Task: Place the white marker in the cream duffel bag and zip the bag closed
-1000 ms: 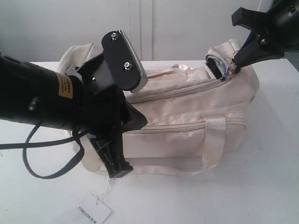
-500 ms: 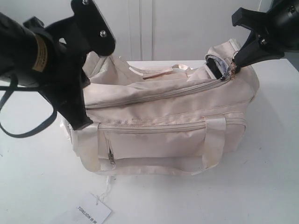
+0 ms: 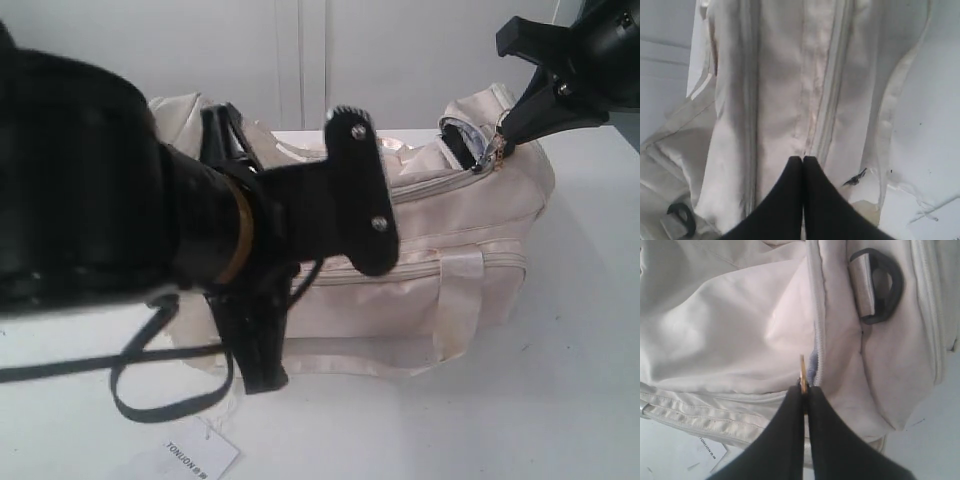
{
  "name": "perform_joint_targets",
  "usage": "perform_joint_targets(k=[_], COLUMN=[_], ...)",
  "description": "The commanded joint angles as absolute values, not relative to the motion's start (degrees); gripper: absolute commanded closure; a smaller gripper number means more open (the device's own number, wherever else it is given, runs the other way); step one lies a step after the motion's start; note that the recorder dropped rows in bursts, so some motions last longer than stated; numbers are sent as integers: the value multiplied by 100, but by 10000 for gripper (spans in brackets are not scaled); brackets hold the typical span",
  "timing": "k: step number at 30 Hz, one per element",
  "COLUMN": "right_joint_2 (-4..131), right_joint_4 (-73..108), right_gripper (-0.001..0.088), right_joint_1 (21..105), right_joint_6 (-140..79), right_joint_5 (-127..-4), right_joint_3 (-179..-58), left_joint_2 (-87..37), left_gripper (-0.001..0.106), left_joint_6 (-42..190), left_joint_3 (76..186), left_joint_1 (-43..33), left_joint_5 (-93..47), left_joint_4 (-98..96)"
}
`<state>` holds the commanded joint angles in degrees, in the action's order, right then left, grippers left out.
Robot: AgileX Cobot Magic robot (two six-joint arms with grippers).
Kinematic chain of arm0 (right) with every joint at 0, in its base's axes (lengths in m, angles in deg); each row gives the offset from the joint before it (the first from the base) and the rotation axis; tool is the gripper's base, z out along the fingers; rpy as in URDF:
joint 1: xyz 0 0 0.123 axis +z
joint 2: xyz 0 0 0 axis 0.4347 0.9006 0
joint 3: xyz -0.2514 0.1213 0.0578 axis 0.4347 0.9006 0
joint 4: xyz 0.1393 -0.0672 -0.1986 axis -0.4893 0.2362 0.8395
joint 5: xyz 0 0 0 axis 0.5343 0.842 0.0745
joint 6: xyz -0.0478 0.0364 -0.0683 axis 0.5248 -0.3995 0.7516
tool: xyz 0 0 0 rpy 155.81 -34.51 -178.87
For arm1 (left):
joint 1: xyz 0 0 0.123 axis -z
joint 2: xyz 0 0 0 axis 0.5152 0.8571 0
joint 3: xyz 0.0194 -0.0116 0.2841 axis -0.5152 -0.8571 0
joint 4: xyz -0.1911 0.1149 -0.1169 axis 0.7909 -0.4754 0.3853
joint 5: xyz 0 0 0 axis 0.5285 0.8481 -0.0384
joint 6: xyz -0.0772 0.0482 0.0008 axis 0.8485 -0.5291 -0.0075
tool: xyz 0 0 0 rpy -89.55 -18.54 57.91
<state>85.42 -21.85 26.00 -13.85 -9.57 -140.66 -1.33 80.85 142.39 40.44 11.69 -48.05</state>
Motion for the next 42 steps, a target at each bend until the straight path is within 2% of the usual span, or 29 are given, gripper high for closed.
perform_joint_targets(k=[6, 19, 21, 26, 29, 31, 42], right_joint_2=[8542, 8542, 8542, 8542, 8542, 8542, 8542], right_joint_4=[-2171, -2150, -2150, -2060, -2060, -2060, -2060], right_gripper=[868, 868, 868, 868, 868, 868, 868], right_joint_1=[2600, 2600, 2600, 2600, 2600, 2600, 2600], right_joint_6=[-1385, -1385, -1385, -1385, -1385, -1385, -1385], right_joint_5=[-957, -957, -957, -957, -957, -957, -957], right_joint_3=[-14066, -14066, -14066, -14066, -14066, -14066, -14066], left_joint_2=[388, 1321, 1402, 1556, 1672, 1722, 1793], left_gripper=[1053, 1053, 1003, 708, 586, 554, 556], left_joint_6=[8142, 8456, 8456, 8456, 8456, 8456, 8456], left_joint_3=[14273, 15510, 15524, 15584, 15626, 15626, 15626], left_joint_1=[4106, 4106, 4106, 4106, 4080, 4041, 3651], left_joint_5=[-131, 35, -341, -690, -552, -552, -764], left_joint_4=[-5249, -5346, -5522, -5523, -5523, -5523, -5783])
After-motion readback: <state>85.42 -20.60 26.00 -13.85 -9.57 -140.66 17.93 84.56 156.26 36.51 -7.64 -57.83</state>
